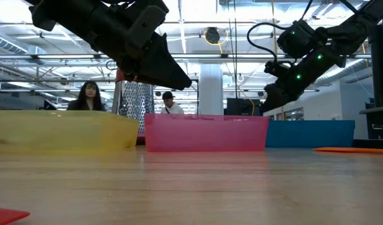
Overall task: Pick & Place Kitchen Items
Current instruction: Put the bottom orange spatula into the blue bin, then put the red spatula into the blue bin
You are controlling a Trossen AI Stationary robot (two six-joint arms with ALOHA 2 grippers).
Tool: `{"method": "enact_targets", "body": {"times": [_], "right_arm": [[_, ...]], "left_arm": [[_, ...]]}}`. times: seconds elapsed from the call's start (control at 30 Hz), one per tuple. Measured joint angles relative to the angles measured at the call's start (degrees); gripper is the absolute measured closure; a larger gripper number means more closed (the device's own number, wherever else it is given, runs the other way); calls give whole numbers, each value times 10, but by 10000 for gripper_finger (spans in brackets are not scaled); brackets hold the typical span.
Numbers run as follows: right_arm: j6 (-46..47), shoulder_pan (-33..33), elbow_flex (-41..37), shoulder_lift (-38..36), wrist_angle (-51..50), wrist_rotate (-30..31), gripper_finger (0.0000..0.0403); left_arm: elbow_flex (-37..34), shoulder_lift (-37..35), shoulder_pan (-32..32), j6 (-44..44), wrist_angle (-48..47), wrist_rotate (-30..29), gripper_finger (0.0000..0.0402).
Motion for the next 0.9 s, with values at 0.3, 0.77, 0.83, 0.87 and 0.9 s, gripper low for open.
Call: {"method": "enact_targets", "body": {"times": [0.3, 0.77, 0.83, 0.87, 0.9], "right_arm": [[36, -1, 0, 0, 28, -10, 217], [51, 28, 1, 0, 39, -103, 228], [40, 41, 1, 0, 46, -101, 229], [39, 49, 1, 0, 50, -95, 230], [38, 58, 1, -1, 54, -85, 231]], "left_arm": [[0, 0, 0, -8, 0, 0, 261], [0, 0, -2, -29, 1, 25, 261], [0, 0, -2, -30, 1, 34, 261], [0, 0, -2, -30, 1, 38, 261], [0, 0, -2, -30, 1, 40, 261]]}}
